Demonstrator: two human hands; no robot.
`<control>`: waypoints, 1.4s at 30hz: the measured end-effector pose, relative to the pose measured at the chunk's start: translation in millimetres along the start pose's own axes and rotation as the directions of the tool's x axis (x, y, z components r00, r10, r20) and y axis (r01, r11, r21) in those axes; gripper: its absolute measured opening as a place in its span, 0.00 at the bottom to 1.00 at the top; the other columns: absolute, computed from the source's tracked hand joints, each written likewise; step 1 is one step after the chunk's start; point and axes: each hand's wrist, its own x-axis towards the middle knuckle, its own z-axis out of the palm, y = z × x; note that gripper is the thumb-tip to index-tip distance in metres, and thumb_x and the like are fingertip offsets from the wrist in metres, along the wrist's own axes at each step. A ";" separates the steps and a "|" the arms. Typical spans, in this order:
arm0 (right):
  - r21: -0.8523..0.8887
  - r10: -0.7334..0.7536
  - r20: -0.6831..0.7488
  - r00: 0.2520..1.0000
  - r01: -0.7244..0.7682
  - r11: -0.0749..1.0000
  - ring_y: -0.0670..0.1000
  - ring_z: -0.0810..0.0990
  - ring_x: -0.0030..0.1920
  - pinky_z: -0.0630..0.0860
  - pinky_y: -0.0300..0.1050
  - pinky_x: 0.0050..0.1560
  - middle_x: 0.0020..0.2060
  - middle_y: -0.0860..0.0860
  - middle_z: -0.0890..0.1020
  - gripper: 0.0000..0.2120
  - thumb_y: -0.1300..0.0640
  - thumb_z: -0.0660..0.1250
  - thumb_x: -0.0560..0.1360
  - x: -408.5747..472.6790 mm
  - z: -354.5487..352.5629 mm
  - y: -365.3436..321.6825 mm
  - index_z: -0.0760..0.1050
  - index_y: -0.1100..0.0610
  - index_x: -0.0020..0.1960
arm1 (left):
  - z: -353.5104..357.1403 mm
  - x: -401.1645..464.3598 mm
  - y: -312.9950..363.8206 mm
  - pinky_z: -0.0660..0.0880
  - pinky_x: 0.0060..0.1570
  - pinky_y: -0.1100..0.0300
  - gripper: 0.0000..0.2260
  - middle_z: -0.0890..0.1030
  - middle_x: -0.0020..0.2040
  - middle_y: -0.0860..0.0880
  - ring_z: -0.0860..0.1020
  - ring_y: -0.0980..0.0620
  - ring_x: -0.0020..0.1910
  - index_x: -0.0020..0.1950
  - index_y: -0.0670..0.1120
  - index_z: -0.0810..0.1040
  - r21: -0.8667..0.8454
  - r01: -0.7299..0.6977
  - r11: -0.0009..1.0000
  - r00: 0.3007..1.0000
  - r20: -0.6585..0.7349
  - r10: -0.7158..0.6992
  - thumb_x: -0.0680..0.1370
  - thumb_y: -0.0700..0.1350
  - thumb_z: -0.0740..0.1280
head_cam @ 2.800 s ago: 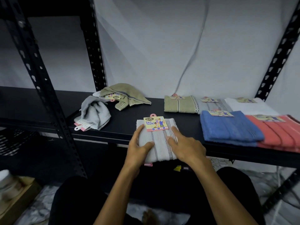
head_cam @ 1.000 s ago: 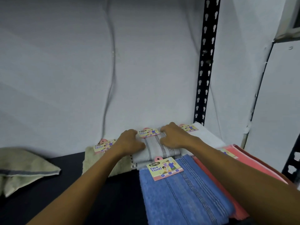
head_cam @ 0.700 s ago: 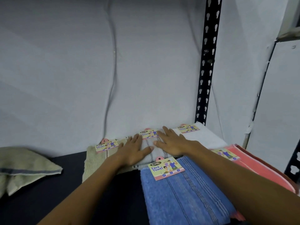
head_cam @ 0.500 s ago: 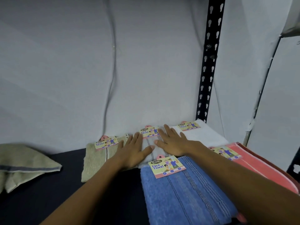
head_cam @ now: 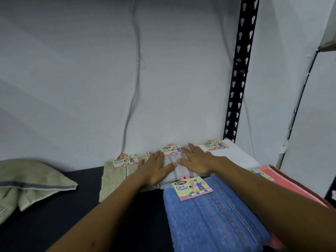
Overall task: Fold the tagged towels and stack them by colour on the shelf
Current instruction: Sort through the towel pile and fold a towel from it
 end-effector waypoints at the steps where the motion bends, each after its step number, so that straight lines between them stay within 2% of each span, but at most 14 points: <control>1: -0.030 0.007 -0.017 1.000 -0.008 1.000 0.56 0.41 0.79 0.46 0.66 0.75 0.80 0.53 0.41 0.34 0.35 0.48 0.81 -0.2 -4.7 -2.5 0.43 0.49 0.80 | -2.9 -0.9 -1.7 0.47 0.77 0.45 0.35 0.47 0.81 0.46 0.47 0.49 0.80 0.81 0.43 0.47 -0.030 -0.027 0.999 0.999 -0.022 0.027 0.81 0.64 0.48; 4: -0.138 -0.019 -0.112 0.994 0.004 0.990 0.56 0.42 0.79 0.46 0.66 0.74 0.80 0.55 0.45 0.32 0.38 0.53 0.81 -3.6 -18.7 -15.0 0.48 0.49 0.80 | -14.0 -13.6 -8.9 0.53 0.76 0.53 0.32 0.53 0.80 0.44 0.54 0.47 0.79 0.79 0.41 0.54 -0.096 -0.100 0.990 0.986 -0.142 0.086 0.83 0.60 0.51; 8: -0.085 -0.166 -0.198 0.966 0.152 0.985 0.53 0.47 0.79 0.54 0.58 0.75 0.79 0.56 0.51 0.30 0.45 0.59 0.81 -11.7 -29.6 -48.2 0.53 0.52 0.79 | -32.2 -47.7 -38.4 0.54 0.75 0.56 0.29 0.55 0.80 0.44 0.56 0.48 0.78 0.80 0.42 0.55 -0.071 -0.042 0.997 0.972 -0.236 0.024 0.84 0.56 0.53; 11: -0.053 -0.257 -0.184 0.949 0.251 0.967 0.53 0.51 0.79 0.58 0.54 0.75 0.79 0.56 0.53 0.31 0.47 0.61 0.80 -9.6 -24.3 -83.0 0.54 0.52 0.79 | -43.0 -84.6 -76.4 0.59 0.73 0.49 0.31 0.61 0.78 0.45 0.61 0.45 0.76 0.78 0.43 0.60 -0.071 0.065 0.995 0.967 -0.241 -0.080 0.81 0.61 0.53; 14: -0.045 -0.349 -0.173 0.921 0.347 0.937 0.55 0.59 0.76 0.62 0.54 0.72 0.76 0.55 0.61 0.29 0.48 0.62 0.79 -5.2 -13.8 -124.7 0.58 0.53 0.78 | -50.3 -126.0 -122.5 0.59 0.73 0.50 0.29 0.59 0.78 0.43 0.62 0.46 0.76 0.79 0.42 0.57 -0.033 0.213 0.976 0.942 -0.259 -0.215 0.83 0.57 0.55; 17: -0.032 -0.435 -0.159 0.886 0.436 0.899 0.54 0.66 0.71 0.67 0.52 0.68 0.72 0.53 0.67 0.28 0.49 0.62 0.78 -1.8 -2.3 -172.4 0.62 0.53 0.76 | -59.5 -169.9 -169.3 0.62 0.72 0.52 0.27 0.61 0.77 0.43 0.65 0.45 0.74 0.77 0.44 0.61 -0.043 0.335 0.941 0.891 -0.311 -0.332 0.82 0.57 0.58; 20: -0.043 -0.509 -0.136 0.850 0.508 0.860 0.54 0.66 0.71 0.67 0.52 0.69 0.72 0.52 0.67 0.28 0.48 0.62 0.79 3.0 10.1 -220.3 0.60 0.52 0.77 | -69.7 -215.0 -208.6 0.62 0.70 0.46 0.23 0.66 0.73 0.47 0.64 0.47 0.72 0.72 0.47 0.66 -0.009 0.407 0.913 0.837 -0.398 -0.377 0.81 0.59 0.56; 23: -0.033 -0.571 -0.120 0.812 0.571 0.820 0.55 0.66 0.70 0.68 0.53 0.67 0.70 0.53 0.68 0.29 0.48 0.63 0.79 12.9 23.4 -265.9 0.60 0.52 0.77 | -77.4 -254.2 -239.2 0.58 0.71 0.40 0.29 0.65 0.73 0.49 0.59 0.49 0.75 0.72 0.52 0.66 0.098 0.551 0.829 0.758 -0.474 -0.448 0.76 0.66 0.49; 26: -0.017 -0.609 -0.123 0.783 0.612 0.791 0.56 0.60 0.74 0.65 0.56 0.70 0.75 0.54 0.61 0.32 0.46 0.62 0.79 19.7 35.0 -309.0 0.54 0.49 0.79 | -78.3 -282.4 -267.0 0.47 0.71 0.32 0.27 0.55 0.79 0.46 0.46 0.45 0.79 0.77 0.54 0.58 0.188 0.719 0.669 0.663 -0.472 -0.581 0.80 0.64 0.51; 30: -0.034 -0.644 -0.154 0.749 0.647 0.761 0.58 0.49 0.78 0.58 0.60 0.74 0.79 0.55 0.47 0.34 0.42 0.59 0.80 26.3 44.6 -360.1 0.46 0.47 0.80 | -72.1 -305.6 -284.5 0.49 0.70 0.30 0.33 0.47 0.81 0.46 0.45 0.42 0.79 0.80 0.56 0.48 0.107 0.807 0.581 0.581 -0.321 -0.748 0.78 0.69 0.50; 32: -0.053 -0.645 -0.171 0.745 0.646 0.761 0.60 0.44 0.78 0.54 0.62 0.74 0.79 0.55 0.42 0.36 0.38 0.58 0.79 36.4 50.1 -383.3 0.43 0.45 0.79 | -67.7 -308.0 -290.0 0.53 0.71 0.32 0.34 0.49 0.81 0.47 0.48 0.42 0.79 0.80 0.55 0.50 0.086 0.811 0.579 0.575 -0.296 -0.763 0.78 0.69 0.50; 36: -0.030 -0.617 -0.152 0.772 0.620 0.784 0.62 0.35 0.77 0.47 0.67 0.74 0.77 0.53 0.33 0.41 0.30 0.58 0.75 58.1 66.8 -416.3 0.37 0.37 0.77 | -64.7 -306.1 -291.7 0.55 0.68 0.33 0.31 0.56 0.78 0.47 0.53 0.43 0.77 0.77 0.54 0.57 0.111 0.802 0.587 0.584 -0.353 -0.731 0.78 0.67 0.52; 38: -0.022 -0.596 -0.127 0.793 0.598 0.801 0.63 0.34 0.77 0.46 0.68 0.74 0.77 0.53 0.31 0.41 0.31 0.58 0.75 65.6 79.7 -424.3 0.35 0.36 0.77 | -62.2 -304.6 -293.0 0.55 0.68 0.33 0.30 0.59 0.77 0.47 0.54 0.43 0.76 0.75 0.53 0.60 0.113 0.801 0.588 0.581 -0.380 -0.719 0.77 0.66 0.52; 42: -0.053 -0.568 -0.152 0.809 0.567 0.822 0.63 0.32 0.76 0.42 0.66 0.74 0.76 0.55 0.28 0.35 0.35 0.50 0.79 68.3 102.1 -428.3 0.30 0.38 0.76 | -59.8 -302.6 -298.4 0.57 0.66 0.34 0.28 0.62 0.74 0.46 0.57 0.43 0.74 0.71 0.51 0.65 0.143 0.803 0.579 0.580 -0.412 -0.703 0.77 0.66 0.52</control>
